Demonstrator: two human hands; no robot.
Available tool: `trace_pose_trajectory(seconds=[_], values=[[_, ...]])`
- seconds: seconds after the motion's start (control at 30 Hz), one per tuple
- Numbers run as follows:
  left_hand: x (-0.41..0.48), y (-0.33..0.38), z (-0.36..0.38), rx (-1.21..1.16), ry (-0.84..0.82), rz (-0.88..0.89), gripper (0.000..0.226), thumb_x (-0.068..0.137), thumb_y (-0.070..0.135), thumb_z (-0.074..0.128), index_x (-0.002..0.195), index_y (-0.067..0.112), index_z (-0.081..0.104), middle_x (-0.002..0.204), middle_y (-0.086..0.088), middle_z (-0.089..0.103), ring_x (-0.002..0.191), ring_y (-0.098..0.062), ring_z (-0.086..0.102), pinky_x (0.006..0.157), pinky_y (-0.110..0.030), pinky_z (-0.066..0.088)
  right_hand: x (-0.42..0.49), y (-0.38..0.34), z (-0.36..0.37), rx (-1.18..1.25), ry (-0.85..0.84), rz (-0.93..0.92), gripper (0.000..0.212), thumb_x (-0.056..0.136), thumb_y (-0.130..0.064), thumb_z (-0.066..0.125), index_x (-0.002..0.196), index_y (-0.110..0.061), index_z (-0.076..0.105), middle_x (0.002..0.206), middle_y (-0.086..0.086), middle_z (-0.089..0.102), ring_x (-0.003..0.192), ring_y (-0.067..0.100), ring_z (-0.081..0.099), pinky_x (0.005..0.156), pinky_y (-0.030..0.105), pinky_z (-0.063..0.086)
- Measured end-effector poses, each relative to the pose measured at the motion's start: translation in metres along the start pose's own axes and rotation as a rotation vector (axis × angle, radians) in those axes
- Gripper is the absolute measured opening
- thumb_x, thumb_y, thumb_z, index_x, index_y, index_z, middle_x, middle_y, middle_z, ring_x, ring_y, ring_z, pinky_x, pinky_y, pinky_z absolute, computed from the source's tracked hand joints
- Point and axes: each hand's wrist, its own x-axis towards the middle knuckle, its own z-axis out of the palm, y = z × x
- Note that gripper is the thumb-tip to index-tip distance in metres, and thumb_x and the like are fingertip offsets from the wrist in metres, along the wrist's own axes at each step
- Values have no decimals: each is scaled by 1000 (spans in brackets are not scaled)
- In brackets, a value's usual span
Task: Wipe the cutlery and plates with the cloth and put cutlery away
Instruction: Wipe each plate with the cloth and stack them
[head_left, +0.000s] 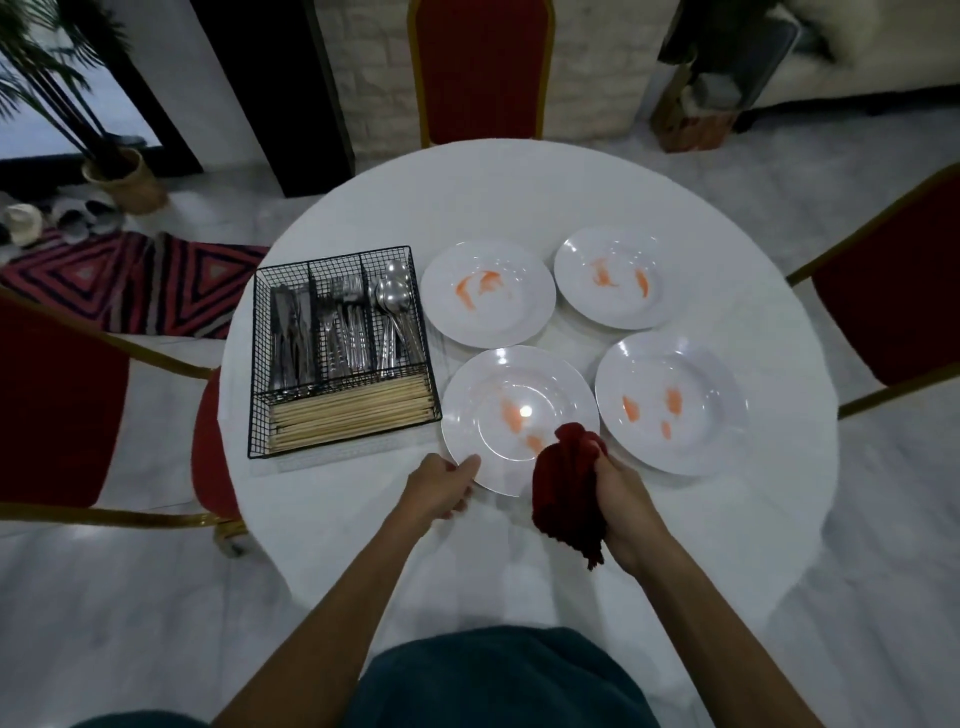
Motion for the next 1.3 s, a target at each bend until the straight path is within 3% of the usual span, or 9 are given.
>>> trace_pose_trajectory(seconds=[0.23,0.37,0.5,0.63,0.73,0.8,0.9,1.1,1.3], values=[[-15,12,21,-474,9,64,28,92,11,60,121,11,61,108,-9,71,92,-25,71,81,-40,61,-20,-5,-20,-138,51,-99,23,105,-42,51,105,-31,71,115,2,72,108,21,67,101,42,54],[-33,18,23,-654,47,130,23,91,0,53,111,7,60,117,-14,66,103,-25,65,87,-44,59,-27,-22,-40,-214,125,-190,26,103,-39,57,100,-17,70,97,3,72,83,14,68,56,19,53],[-54,23,24,-641,115,215,14,104,25,47,117,19,47,112,-5,60,98,-20,62,85,-43,58,-29,-43,-44,-213,239,-316,28,99,-37,64,107,-11,57,98,8,72,75,17,71,53,21,52],[-74,19,27,-474,201,270,46,107,48,28,148,30,38,150,3,47,135,-23,46,114,-48,37,-30,-54,-29,-344,269,-400,23,100,-31,61,110,-14,51,90,3,68,55,13,69,45,24,53],[-95,26,37,-473,231,346,50,109,43,24,154,25,32,153,8,39,142,-16,36,114,-29,26,-21,-46,-6,-689,295,-482,31,100,-28,58,126,-11,56,113,10,66,95,27,68,81,37,58],[-106,35,42,-471,212,396,36,109,42,24,134,36,49,129,20,50,124,-11,45,103,-26,30,-22,-31,14,-860,261,-538,32,102,-26,54,129,-9,59,122,12,62,112,30,59,95,39,48],[-107,43,38,-464,227,419,28,109,41,26,93,38,49,92,20,52,93,-8,50,87,-29,36,-39,-6,42,-989,192,-752,29,101,-25,48,118,-12,67,119,7,66,111,26,56,101,40,45],[-83,40,1,-484,313,481,43,107,45,30,101,10,54,95,-4,53,89,-17,50,81,-36,42,-80,28,34,-1106,-146,-851,33,97,-16,55,129,-14,66,125,0,65,114,16,54,104,33,46],[-94,49,2,-420,236,499,34,107,47,32,87,30,55,90,11,57,84,-3,52,80,-24,41,-68,11,37,-1222,-88,-983,47,97,-23,50,142,-11,58,142,7,56,130,26,48,110,41,44]])
